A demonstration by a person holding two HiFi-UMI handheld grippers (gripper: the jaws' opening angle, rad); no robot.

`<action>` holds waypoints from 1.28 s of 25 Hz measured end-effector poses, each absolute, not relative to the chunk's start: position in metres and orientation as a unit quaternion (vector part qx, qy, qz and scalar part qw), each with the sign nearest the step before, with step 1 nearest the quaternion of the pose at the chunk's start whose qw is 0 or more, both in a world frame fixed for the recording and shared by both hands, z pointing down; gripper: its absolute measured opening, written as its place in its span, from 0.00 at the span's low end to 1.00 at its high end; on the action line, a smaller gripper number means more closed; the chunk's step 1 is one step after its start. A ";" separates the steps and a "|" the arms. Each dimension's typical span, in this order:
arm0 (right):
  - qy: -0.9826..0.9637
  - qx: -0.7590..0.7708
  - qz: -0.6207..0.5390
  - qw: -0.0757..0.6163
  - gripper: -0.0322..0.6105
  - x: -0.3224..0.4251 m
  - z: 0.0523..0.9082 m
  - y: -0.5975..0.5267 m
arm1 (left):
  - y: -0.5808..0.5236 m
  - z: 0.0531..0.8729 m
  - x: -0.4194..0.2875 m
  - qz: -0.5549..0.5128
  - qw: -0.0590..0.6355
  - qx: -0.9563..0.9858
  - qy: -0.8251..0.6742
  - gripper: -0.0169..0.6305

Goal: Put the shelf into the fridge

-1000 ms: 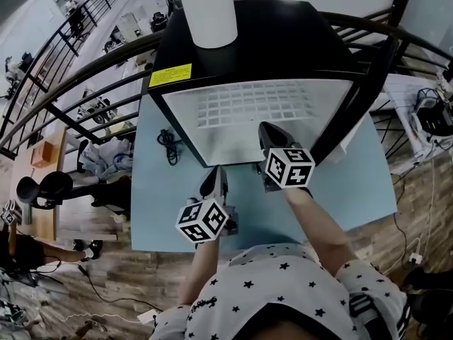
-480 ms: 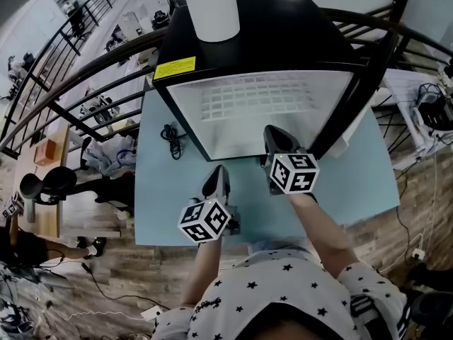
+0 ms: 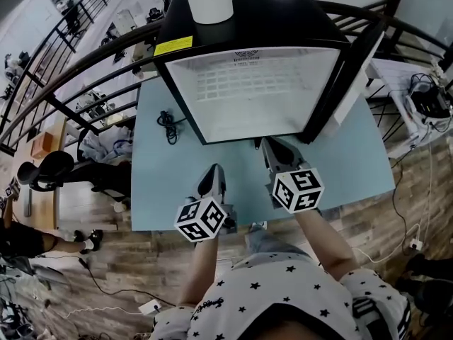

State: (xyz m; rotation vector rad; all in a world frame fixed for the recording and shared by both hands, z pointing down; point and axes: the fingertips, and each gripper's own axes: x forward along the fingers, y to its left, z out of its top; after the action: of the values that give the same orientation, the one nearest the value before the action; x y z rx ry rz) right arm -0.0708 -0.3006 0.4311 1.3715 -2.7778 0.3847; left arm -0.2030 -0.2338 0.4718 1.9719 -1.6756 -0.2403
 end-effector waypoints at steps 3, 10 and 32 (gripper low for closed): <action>-0.892 0.435 0.121 0.005 0.08 -0.067 0.427 -0.276 | -0.218 0.473 -0.199 -0.089 0.268 0.733 -0.619 0.03; -0.893 0.433 0.125 0.000 0.08 -0.054 0.428 -0.219 | -0.172 0.472 -0.186 -0.091 0.265 0.737 -0.615 0.03; -0.903 0.416 0.103 0.002 0.08 -0.021 0.426 -0.084 | -0.048 0.471 -0.148 -0.107 0.264 0.731 -0.620 0.03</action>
State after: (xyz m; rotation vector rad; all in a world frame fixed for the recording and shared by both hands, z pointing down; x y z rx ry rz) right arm -0.0210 -0.0841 0.4257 1.3059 -2.8340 0.3218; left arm -0.1484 -0.0483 0.4710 1.9758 -1.6776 -0.2900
